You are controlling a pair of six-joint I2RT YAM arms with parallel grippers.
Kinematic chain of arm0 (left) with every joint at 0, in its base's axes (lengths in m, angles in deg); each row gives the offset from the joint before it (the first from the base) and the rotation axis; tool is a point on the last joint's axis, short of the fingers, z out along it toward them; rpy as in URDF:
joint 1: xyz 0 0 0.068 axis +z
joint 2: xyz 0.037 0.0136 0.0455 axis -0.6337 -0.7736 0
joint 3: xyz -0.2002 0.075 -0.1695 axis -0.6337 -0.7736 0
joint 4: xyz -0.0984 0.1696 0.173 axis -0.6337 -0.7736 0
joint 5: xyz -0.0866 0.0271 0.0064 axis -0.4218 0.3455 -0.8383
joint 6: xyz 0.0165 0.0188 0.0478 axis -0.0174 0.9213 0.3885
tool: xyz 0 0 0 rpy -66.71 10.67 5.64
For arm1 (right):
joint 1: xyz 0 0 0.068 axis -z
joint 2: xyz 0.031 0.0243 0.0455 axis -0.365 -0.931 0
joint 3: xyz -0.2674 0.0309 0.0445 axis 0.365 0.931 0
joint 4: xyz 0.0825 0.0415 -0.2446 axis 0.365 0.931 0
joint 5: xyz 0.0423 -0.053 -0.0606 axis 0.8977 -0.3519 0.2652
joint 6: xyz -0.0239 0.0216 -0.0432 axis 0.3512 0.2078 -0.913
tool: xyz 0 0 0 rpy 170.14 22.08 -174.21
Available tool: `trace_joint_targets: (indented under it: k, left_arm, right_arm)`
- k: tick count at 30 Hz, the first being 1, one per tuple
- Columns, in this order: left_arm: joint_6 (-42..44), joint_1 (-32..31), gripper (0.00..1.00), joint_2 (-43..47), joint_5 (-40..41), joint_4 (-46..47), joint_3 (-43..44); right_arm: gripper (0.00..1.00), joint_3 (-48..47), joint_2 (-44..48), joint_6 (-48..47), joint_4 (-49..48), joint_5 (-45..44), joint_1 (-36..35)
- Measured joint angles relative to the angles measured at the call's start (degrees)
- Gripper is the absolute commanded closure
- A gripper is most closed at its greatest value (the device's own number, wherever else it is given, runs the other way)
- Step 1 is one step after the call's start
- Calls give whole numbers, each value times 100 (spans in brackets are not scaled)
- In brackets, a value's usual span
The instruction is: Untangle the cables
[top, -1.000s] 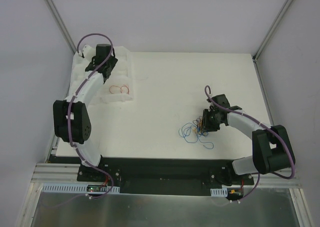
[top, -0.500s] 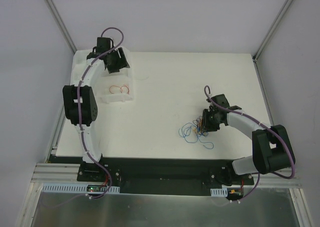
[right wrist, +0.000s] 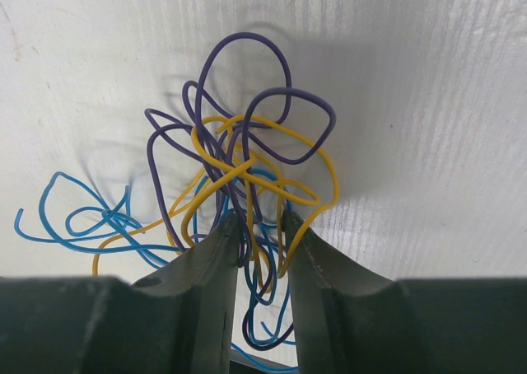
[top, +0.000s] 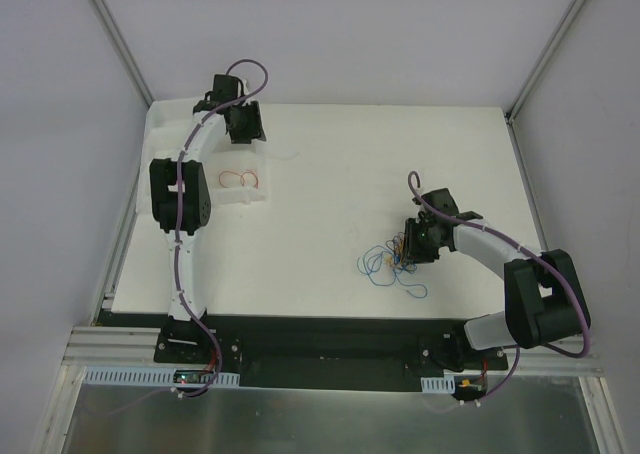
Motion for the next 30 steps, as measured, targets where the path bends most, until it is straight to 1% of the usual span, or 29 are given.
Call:
trace_joint_targets:
  k: [3,5,6,10,12,15,16,17,21,22,25,30]
  left_arm:
    - [66,0,50,4,66,7,-111]
    - [109,-2,53,9,109,2,-262]
    - [157,-2,56,9,151,15,-358]
    - [267,-4,74,9,199,-46,-597]
    - [264,-7,81,22,197,-52,-614]
    - [299,-42,95,63,295,-79,-612]
    - [319,-50,98,63,328,-90,-601]
    - [330,-68,99,66,339,-120,-568]
    - [361,-72,98,72,374,-192,-461]
    - [363,-72,100,81,382,-192,-459]
    - [385,-72,100,138,422,-219,-459]
    - [422,-72,100,380,514,-223,-472]
  right_arm:
    - [68,-2,0,0,2,-2,0]
    - [68,-2,0,0,2,-4,0]
    - [68,-2,0,0,2,-7,-2]
    - [68,-4,0,0,4,-9,-2]
    - [68,-4,0,0,7,-11,-2]
    - [68,-4,0,0,9,-11,-4]
    - [68,-4,0,0,7,-11,-4]
    - [68,-4,0,0,7,-11,-4]
    - [68,-4,0,0,7,-9,-4]
    - [68,-4,0,0,7,-9,-4]
    - [68,-4,0,0,7,-9,-4]
    - [68,-4,0,0,9,-9,-4]
